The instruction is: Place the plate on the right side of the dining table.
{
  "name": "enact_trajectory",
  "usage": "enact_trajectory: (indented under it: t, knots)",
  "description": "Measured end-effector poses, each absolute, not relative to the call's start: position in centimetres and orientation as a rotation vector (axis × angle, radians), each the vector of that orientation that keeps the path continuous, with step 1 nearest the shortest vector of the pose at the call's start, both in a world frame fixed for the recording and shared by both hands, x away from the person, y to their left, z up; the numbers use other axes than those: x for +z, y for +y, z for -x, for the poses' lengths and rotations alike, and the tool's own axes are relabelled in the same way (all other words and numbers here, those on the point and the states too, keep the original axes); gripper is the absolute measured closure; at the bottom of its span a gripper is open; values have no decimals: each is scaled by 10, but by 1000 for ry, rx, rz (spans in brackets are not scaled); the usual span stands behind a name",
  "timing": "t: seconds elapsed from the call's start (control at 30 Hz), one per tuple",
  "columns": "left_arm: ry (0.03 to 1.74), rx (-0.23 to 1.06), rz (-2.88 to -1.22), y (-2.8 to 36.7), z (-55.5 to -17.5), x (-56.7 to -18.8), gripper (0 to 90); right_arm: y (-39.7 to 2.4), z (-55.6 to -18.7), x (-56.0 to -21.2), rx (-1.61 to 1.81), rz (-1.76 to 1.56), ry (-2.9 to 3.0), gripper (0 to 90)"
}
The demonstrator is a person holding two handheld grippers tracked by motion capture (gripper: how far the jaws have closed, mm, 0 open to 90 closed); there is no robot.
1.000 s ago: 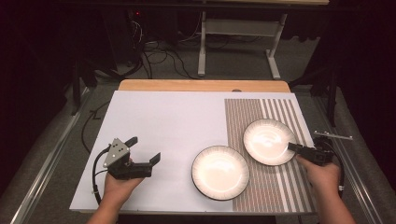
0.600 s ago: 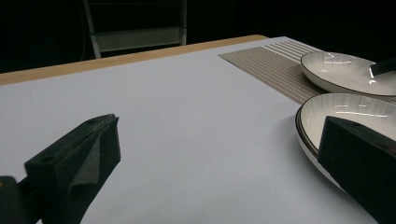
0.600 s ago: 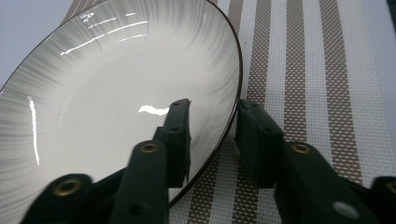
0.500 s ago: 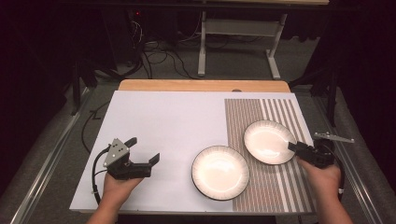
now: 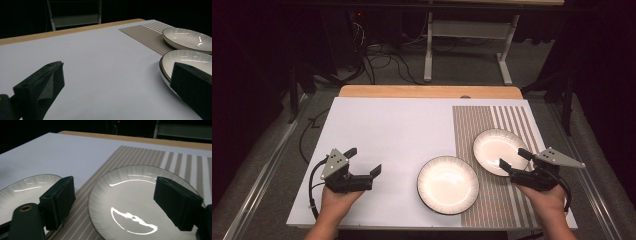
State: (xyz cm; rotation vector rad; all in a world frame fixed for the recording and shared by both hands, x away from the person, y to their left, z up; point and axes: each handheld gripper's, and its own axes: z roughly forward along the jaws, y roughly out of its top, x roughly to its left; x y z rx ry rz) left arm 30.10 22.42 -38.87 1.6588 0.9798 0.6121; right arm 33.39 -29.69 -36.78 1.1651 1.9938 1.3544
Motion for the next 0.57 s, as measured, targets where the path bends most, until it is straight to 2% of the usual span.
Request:
enact_trajectory:
  t: [0.13,0.33,0.57]
  knots:
    - [975,615,-1652,225,-300,-387,2,-285,-326,-365,1376,-1111,2002,135]
    - [971,620,-1647,226,-299,-386,2,-272,-317,-367,1385,-1049,2002,5]
    - [968,622,-1642,225,-298,-385,2,-269,-316,-368,1391,-1026,2004,5]
